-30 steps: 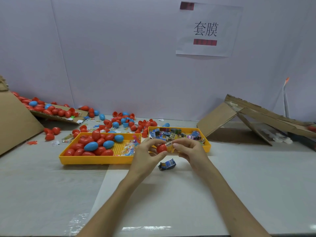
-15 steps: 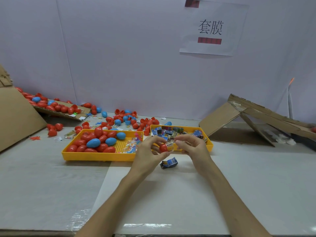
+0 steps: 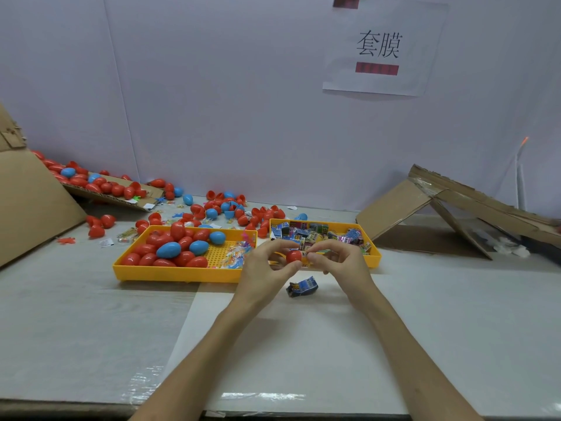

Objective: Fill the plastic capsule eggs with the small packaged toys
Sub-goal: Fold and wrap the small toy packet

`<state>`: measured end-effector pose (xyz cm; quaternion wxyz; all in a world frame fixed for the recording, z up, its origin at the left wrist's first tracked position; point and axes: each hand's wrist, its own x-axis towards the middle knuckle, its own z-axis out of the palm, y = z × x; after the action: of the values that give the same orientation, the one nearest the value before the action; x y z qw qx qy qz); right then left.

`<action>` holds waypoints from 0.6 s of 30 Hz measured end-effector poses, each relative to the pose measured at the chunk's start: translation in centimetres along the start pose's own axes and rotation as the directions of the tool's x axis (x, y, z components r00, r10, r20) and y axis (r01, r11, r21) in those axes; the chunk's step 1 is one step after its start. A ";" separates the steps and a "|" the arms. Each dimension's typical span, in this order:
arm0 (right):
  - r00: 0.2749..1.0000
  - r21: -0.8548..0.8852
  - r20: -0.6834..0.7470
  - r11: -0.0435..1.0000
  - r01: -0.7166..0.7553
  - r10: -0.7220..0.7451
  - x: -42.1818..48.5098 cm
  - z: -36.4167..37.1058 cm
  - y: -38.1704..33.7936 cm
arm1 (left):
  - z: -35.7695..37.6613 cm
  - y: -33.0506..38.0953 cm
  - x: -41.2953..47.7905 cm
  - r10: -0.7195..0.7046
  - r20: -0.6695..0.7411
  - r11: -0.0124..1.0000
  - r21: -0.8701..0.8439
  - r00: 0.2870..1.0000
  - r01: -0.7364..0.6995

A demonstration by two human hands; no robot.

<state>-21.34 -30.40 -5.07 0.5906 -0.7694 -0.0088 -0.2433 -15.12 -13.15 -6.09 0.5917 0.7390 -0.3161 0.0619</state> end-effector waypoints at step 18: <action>1.000 -0.013 -0.021 1.000 -0.019 0.019 0.1 -0.2 0.1 | -0.1 0.3 0.0 -0.047 -0.022 0.998 -0.039 0.999 0.046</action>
<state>-21.29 -30.61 -5.14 0.5878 -0.7707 0.0064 -0.2458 -15.22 -13.13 -5.81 0.6106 0.7338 -0.2935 0.0504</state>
